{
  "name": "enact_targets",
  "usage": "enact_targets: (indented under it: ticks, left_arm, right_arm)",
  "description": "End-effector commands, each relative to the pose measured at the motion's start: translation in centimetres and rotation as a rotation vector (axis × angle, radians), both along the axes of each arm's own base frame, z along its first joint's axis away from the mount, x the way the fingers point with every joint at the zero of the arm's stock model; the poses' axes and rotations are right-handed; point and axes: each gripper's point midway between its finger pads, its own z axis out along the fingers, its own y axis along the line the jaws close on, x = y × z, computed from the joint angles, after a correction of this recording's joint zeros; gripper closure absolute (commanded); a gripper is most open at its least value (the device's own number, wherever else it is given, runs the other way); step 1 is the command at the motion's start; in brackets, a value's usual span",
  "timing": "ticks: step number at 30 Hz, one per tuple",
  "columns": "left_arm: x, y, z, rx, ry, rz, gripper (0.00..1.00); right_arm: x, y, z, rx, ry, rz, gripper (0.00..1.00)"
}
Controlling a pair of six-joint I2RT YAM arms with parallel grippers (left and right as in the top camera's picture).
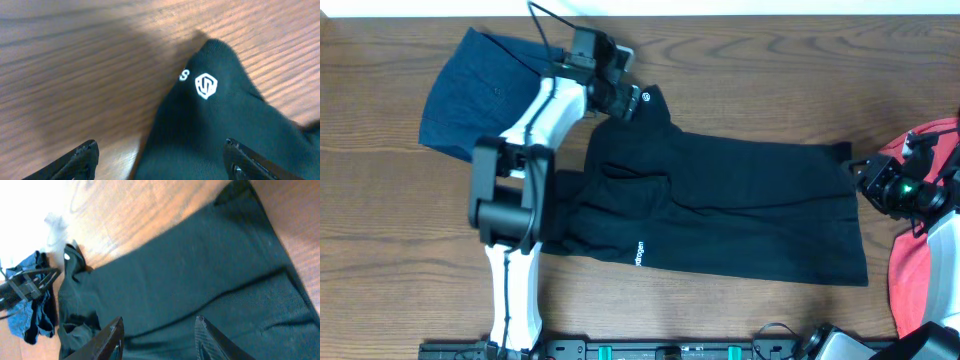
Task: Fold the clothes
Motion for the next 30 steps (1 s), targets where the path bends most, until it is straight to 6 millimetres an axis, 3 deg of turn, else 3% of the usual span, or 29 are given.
enact_targets:
  ticks: [1, 5, 7, 10, 11, 13, 19, 23, 26, 30]
  left_arm:
    - [0.8, -1.9, 0.1, 0.027, -0.074, -0.098, 0.20]
    - [1.4, -2.5, -1.6, 0.069, -0.104, -0.101, 0.20]
    - [1.6, -2.6, -2.3, 0.086, -0.111, -0.104, 0.29]
    - [1.8, -2.2, -3.0, 0.113, -0.111, -0.092, 0.63]
    - [1.8, -1.9, -3.1, 0.128, -0.108, -0.084, 0.80]
    - [1.8, -1.6, -2.6, 0.143, -0.114, -0.074, 0.94]
    - [1.6, -0.3, 3.9, 0.186, -0.177, -0.035, 0.94]
    - [0.1, 0.5, 7.7, 0.199, -0.182, -0.026, 0.94]
    - [-1.6, 0.9, 9.2, 0.204, -0.143, -0.023, 0.94]
    - [-4.7, 1.3, 9.4, 0.211, -0.032, -0.011, 0.94]
  right_arm:
    - [-0.2, -0.3, -0.1, -0.033, 0.020, 0.004, 0.57]
    - [-1.1, -0.2, -0.8, -0.041, 0.078, -0.006, 0.58]
    - [-1.5, -0.1, -1.0, -0.035, 0.096, -0.006, 0.58]
    - [-1.6, 0.0, -1.0, -0.031, 0.102, -0.006, 0.60]
    - [-1.6, 0.0, -1.1, -0.030, 0.103, -0.006, 0.60]
    - [-1.6, 0.0, -1.1, -0.030, 0.104, -0.006, 0.61]
    - [-1.7, -1.2, -1.5, -0.092, 0.123, -0.033, 0.61]
    - [-1.4, -2.6, -1.7, -0.163, 0.124, -0.063, 0.61]
    - [-0.4, -3.2, -1.4, -0.191, 0.081, -0.070, 0.60]
    - [1.2, -4.2, -1.4, -0.218, 0.031, -0.076, 0.61]
